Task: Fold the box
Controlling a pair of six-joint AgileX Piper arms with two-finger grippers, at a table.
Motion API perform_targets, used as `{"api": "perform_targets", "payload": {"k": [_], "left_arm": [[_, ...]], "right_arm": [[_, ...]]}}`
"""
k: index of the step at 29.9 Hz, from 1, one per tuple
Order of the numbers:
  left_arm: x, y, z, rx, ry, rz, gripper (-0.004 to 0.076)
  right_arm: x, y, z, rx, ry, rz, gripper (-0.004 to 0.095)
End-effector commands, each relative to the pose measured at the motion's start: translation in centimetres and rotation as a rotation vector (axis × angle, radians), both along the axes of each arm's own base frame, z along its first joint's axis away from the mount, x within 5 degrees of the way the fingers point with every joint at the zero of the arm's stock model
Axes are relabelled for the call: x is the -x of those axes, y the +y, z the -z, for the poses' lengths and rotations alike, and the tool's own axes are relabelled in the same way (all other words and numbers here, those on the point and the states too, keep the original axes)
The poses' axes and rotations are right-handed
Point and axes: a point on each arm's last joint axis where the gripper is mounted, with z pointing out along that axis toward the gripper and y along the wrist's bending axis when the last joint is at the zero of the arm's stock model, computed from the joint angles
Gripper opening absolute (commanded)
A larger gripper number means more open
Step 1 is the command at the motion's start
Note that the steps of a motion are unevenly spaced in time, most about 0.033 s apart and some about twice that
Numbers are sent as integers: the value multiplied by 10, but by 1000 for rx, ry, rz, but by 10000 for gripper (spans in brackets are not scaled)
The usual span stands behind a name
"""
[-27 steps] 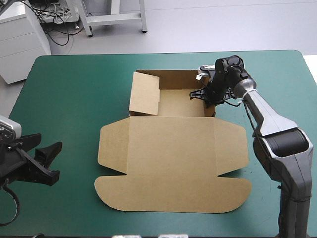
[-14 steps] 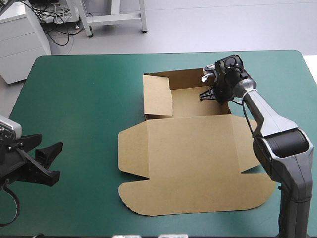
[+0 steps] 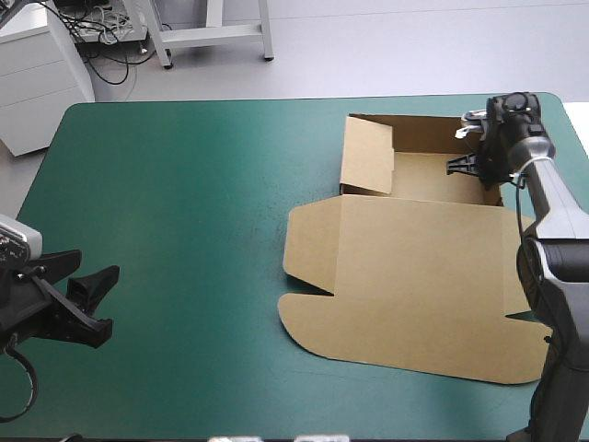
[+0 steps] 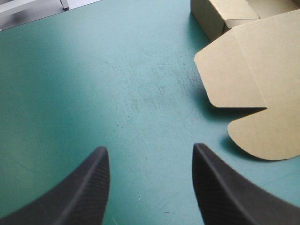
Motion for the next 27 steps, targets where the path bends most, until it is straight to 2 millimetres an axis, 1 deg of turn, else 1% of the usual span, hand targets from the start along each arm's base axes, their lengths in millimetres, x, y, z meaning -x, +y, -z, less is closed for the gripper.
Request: {"api": "perform_targets", "payload": {"k": [1,5,8,12,15,23,27], "left_arm": [[3,1,-2,-9,22,6,379],[3,1,-2,-9,22,6,379],[3,1,-2,-6,23,9,379],[3,1,-2,-8,22,7,379],[3,1,-2,-9,22,6,379],[3,1,-2,-9,22,6,379],[3,0,-2,-3,25,13,379]], "right_arm": [[14,-52,-36,118,-72,86,-22],[22,-88,-33,106,-59,156,-21],[29,-108,-28,85,-48,197,-21],[34,-125,-26,79,-47,230,-21],[34,-128,-26,58,-60,241,-21],[31,-125,-25,26,-81,210,-5],[31,-125,-25,0,-87,201,73]]}}
